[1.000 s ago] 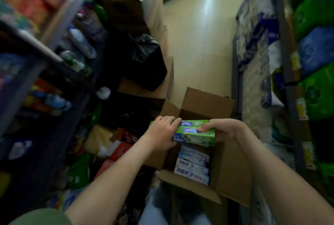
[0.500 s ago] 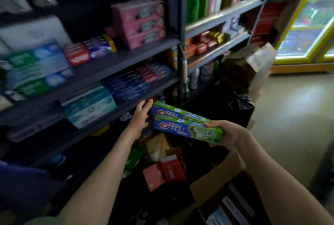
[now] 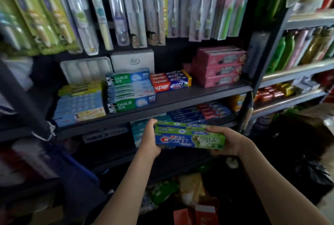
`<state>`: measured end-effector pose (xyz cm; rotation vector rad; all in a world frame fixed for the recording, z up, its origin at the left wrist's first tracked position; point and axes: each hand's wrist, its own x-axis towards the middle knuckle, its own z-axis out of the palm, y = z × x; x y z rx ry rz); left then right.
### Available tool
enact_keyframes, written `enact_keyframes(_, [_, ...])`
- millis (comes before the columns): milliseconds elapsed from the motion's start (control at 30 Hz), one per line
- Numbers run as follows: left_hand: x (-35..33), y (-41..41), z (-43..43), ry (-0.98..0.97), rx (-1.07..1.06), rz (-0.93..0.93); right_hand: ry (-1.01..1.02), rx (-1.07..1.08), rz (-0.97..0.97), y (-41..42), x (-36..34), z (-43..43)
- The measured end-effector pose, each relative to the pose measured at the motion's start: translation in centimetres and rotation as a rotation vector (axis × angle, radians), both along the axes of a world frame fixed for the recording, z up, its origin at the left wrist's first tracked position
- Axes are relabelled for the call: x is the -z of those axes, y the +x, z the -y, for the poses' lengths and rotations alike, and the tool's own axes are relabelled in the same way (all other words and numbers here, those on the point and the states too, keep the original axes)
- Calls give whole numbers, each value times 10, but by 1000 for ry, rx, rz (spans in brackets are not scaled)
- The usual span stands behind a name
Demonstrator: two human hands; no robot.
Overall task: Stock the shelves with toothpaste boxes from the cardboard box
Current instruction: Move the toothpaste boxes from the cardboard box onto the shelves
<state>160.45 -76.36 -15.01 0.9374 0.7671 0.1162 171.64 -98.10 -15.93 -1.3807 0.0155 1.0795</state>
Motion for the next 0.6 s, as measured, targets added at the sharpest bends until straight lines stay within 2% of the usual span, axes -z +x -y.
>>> enact_keyframes(233, [-15,-15,-45,111,112,-79,-14,-110,14,23,-12,-49])
enact_keyframes(367, [-25,-18,-54,132,72,-101,-2,-89,15,29,-23,-73])
enact_keyframes(500, [-33,-18,-60,90,-3,-86,194,-65,7,31,-38,-89])
enact_keyframes(600, [-38,-21,-67,34,-82,-85,407,-177,33,33,-40,-90])
